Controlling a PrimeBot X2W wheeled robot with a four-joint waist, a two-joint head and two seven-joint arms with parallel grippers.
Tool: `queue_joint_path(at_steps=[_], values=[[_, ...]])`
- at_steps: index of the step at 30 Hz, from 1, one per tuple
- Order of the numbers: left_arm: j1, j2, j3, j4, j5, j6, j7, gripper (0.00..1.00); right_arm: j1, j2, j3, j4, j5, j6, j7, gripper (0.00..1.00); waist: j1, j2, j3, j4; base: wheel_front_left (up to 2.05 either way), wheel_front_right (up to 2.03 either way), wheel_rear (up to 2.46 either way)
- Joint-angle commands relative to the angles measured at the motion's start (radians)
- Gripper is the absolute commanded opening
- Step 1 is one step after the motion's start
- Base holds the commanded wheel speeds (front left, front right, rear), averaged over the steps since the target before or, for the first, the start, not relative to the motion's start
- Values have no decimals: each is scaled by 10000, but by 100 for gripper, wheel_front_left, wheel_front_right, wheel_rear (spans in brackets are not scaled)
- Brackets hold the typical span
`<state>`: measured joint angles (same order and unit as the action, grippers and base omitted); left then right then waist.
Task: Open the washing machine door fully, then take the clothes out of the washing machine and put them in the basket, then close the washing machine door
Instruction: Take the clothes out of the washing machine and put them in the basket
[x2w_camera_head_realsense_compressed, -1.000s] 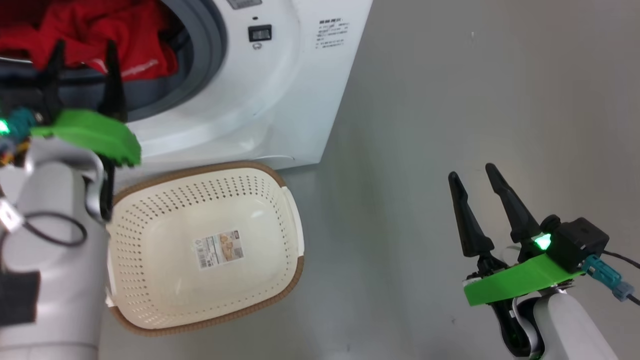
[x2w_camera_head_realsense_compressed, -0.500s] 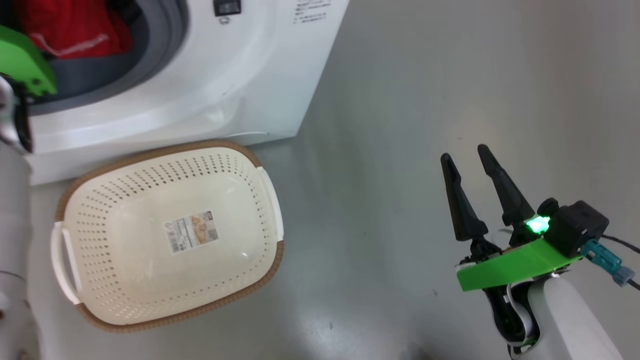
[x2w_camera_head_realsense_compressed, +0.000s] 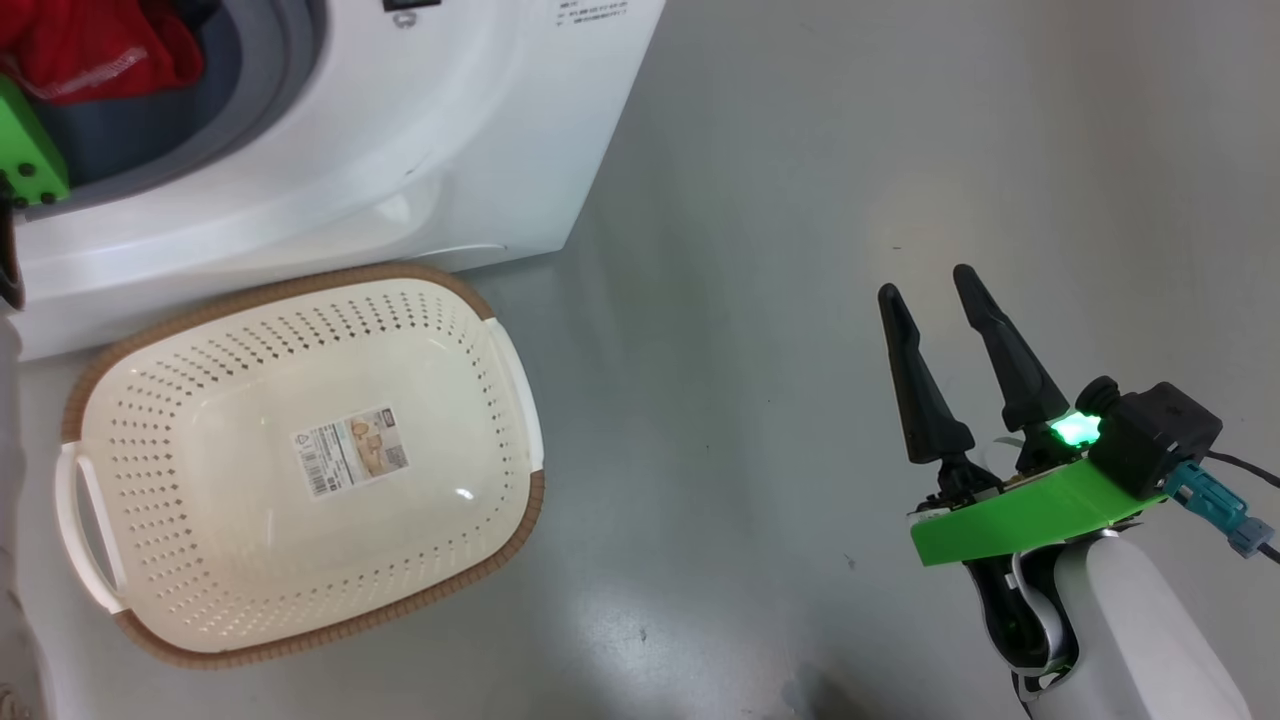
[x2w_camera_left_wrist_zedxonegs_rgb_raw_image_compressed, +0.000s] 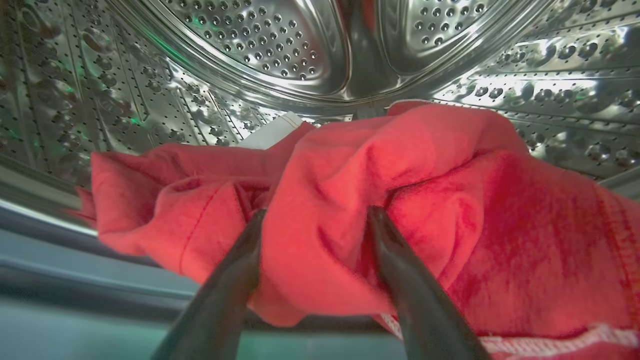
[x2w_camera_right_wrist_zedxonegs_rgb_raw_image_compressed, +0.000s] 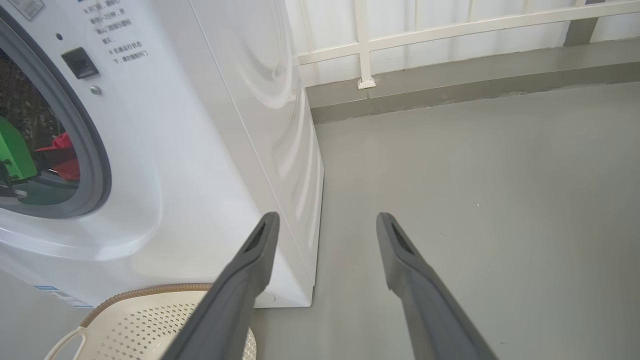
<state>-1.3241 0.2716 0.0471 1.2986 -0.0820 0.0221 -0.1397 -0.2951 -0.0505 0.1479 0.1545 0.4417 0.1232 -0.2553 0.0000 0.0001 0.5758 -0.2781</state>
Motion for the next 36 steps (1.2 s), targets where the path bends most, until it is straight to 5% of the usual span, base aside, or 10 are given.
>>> queue_joint_path(at_steps=[1, 2, 3, 19, 36], values=[[58, 462, -6, -163, -71, -96, 60, 59, 11, 3, 208, -249, 137, 75, -65, 100, 0, -1, -8, 27, 0, 0, 0], [66, 450, -30, -154, -81, -137, 74, 39, 1, 3, 207, -247, 134, 75, -65, 100, 0, -1, -14, 42, 0, 0, 0], [66, 427, -48, -148, -98, -180, 63, 0, -13, 3, 207, -245, 129, 75, -65, 100, 0, -1, -17, 57, 0, 0, 0], [1078, -96, -55, -629, -538, -608, -1198, 0, 240, 3, -25, -101, -159, 75, -65, 100, 0, -1, -860, 525, 0, 0, 0], [5887, -1464, 1070, -7321, -622, -1026, -1219, 0, 936, 3, -285, 13, -504, 75, -65, 100, 0, -1, -1942, 1388, 0, 0, 0]])
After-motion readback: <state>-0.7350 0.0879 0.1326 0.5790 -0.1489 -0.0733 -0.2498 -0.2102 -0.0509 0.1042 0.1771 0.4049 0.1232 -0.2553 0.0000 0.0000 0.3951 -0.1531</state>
